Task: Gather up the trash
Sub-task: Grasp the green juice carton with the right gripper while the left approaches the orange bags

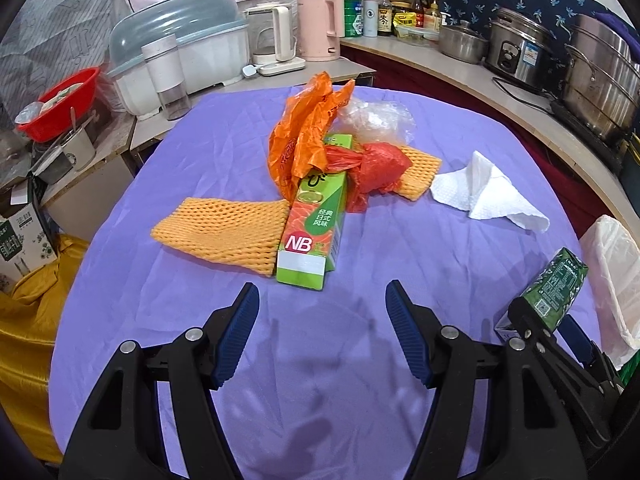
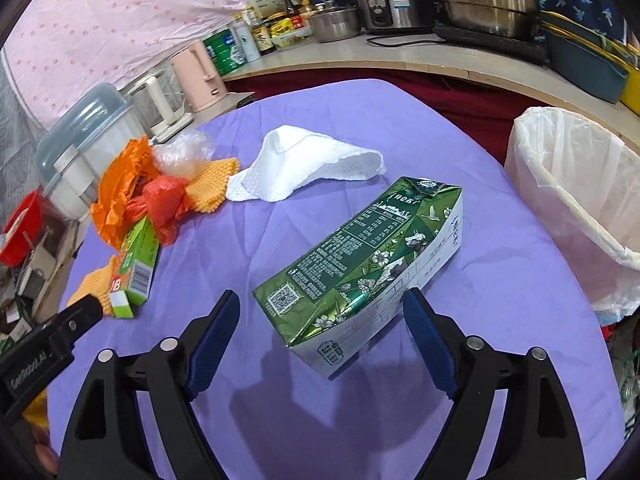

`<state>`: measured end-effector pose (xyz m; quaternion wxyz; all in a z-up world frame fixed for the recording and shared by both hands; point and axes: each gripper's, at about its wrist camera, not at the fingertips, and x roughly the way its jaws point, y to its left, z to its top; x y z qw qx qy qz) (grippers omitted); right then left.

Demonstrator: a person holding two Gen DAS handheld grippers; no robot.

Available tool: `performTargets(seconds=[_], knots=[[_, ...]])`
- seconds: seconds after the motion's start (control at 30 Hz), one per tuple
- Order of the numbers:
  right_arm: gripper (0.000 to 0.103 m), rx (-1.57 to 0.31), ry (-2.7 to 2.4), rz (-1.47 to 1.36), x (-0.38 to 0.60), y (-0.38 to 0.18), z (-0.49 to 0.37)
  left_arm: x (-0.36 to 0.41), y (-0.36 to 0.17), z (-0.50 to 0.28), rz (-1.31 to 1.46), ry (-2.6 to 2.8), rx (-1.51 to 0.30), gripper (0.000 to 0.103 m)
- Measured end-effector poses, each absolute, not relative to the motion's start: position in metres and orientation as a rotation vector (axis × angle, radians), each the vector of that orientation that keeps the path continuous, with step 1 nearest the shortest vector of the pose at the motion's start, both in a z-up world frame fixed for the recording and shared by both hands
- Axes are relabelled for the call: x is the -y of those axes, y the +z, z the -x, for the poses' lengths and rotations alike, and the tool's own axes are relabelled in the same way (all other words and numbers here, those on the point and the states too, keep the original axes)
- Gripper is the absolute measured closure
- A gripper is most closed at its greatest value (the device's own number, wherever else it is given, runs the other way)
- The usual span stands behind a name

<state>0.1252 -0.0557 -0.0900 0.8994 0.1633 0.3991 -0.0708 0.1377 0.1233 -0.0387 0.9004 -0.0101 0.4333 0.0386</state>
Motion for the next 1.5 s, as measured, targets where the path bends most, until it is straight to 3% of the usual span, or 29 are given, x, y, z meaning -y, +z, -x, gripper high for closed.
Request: performTargets(seconds=[0.23,0.5,1.27,1.3,1.37,1.5], knots=[[0.018,-0.833,-0.236,-0.349,0.053,-0.094,-0.14,-0.128,-0.043,-0.144,0.028,0.085,-0.906,0.041],[0.031,-0.869,-0.187,-0.351,0.072,-0.093,-0.124,-0.127,-0.045,-0.144,0.027,0.08,-0.911,0.041],[0.023,-0.857,-0.31,-0.333,0.086,-0.089,-0.141,-0.122,-0.049,-0.144,0.035,0.086,-0.926,0.041],[0.025,-0.861,-0.314,-0.329,0.086,-0.09,-0.142,-0.124,-0.049,-0.145,0.037,0.087,-0.927,0.041],[0.038,-0.875,-0.318,-0.316,0.086,-0.092,-0.144,-0.127,-0.049,-0.146,0.042,0.093,-0.929,0.041],[0.046,-0.863,-0.306,-0.316,0.091,-0.091,-0.136,-0.137,-0.048,-0.154,0.064,0.1,-0.931,0.041]])
